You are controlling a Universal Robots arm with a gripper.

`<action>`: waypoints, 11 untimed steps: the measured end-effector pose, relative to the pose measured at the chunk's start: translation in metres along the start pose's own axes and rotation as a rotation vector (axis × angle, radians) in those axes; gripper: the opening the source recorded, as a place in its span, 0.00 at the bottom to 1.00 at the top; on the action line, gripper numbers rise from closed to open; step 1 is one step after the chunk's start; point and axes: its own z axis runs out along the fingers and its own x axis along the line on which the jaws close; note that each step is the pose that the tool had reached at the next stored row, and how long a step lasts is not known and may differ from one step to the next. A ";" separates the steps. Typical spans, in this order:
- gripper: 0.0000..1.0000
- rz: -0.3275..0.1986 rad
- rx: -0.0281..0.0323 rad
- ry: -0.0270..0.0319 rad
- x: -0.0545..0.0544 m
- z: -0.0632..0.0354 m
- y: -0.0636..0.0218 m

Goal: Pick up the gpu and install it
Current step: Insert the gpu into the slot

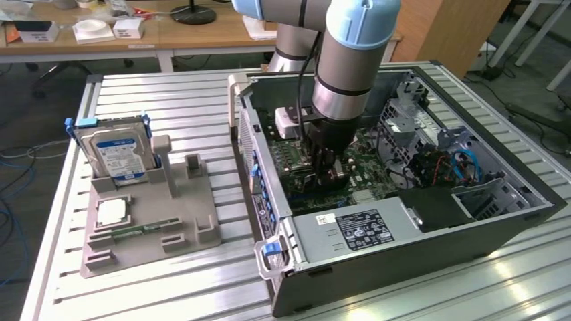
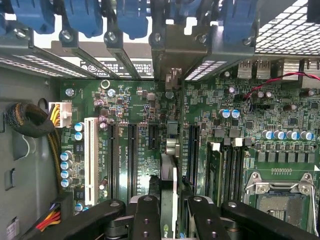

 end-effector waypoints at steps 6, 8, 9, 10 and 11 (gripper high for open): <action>0.27 0.000 -0.0002 0.0000 0.000 0.0000 0.0002; 0.27 0.000 0.0000 0.0000 0.000 -0.0003 0.0001; 0.33 0.000 -0.0001 0.0002 0.000 -0.0007 0.0002; 0.33 0.000 -0.0001 0.0002 0.000 -0.0013 0.0001; 0.33 0.000 -0.0001 0.0001 0.000 -0.0021 0.0001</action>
